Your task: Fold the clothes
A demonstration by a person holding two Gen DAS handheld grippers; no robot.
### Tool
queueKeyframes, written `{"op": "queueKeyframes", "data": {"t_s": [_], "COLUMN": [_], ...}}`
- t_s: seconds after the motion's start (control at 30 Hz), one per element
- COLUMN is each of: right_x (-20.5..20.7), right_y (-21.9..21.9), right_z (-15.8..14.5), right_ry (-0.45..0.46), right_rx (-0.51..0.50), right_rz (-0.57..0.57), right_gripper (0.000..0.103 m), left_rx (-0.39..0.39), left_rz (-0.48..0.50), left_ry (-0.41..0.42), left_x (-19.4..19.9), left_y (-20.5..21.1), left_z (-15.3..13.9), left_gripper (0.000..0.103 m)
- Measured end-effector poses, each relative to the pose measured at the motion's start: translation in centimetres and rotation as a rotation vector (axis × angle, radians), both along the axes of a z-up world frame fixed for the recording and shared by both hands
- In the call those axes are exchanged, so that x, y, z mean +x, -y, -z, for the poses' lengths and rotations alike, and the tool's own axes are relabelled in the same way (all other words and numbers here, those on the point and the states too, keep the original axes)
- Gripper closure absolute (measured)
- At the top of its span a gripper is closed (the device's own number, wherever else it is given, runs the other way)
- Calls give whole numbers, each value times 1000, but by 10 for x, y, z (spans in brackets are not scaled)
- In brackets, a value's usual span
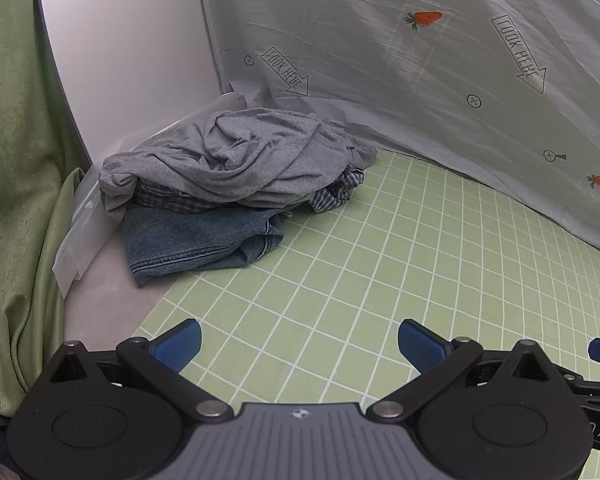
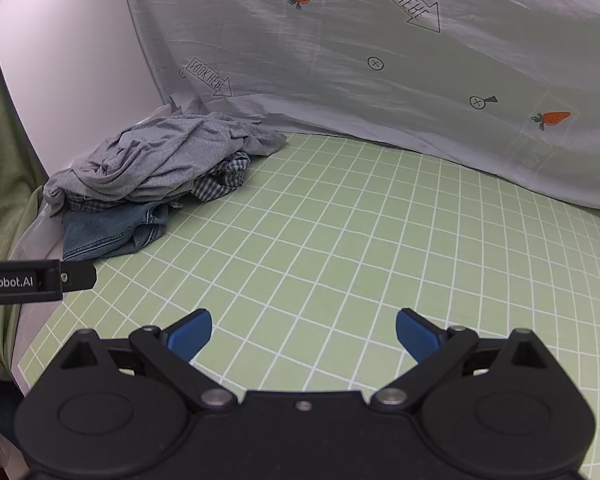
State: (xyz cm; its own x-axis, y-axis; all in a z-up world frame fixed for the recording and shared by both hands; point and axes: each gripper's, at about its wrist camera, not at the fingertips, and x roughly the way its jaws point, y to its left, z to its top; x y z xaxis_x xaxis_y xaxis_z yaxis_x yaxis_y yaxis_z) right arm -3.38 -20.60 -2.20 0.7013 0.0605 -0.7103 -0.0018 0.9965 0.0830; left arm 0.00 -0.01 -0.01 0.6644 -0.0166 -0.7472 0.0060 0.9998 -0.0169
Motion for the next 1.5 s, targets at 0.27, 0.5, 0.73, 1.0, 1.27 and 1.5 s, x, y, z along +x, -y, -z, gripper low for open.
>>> {"op": "queueKeyframes", "data": {"t_s": [0.27, 0.5, 0.73, 1.0, 1.27, 1.5], "right_x": [-1, -1, -1, 0, 1, 1], "right_y": [1, 2, 4, 6, 7, 8], "right_z": [1, 2, 3, 4, 4, 3], "right_ry": [0, 0, -7, -13, -18, -16], "right_rx": [7, 13, 13, 17, 21, 20], "right_rz": [2, 3, 5, 7, 12, 17], "right_gripper": [3, 3, 3, 3, 3, 3], "left_rx": [10, 13, 12, 15, 13, 13], "left_rz": [-8, -2, 2, 2, 7, 7], "left_ry": [0, -5, -7, -11, -13, -14], "left_x": [-2, 4, 2, 3, 2, 2], "left_y": [3, 7, 8, 7, 6, 6], "left_z": [0, -3, -1, 0, 1, 2], "left_gripper": [0, 0, 0, 0, 0, 0]}}
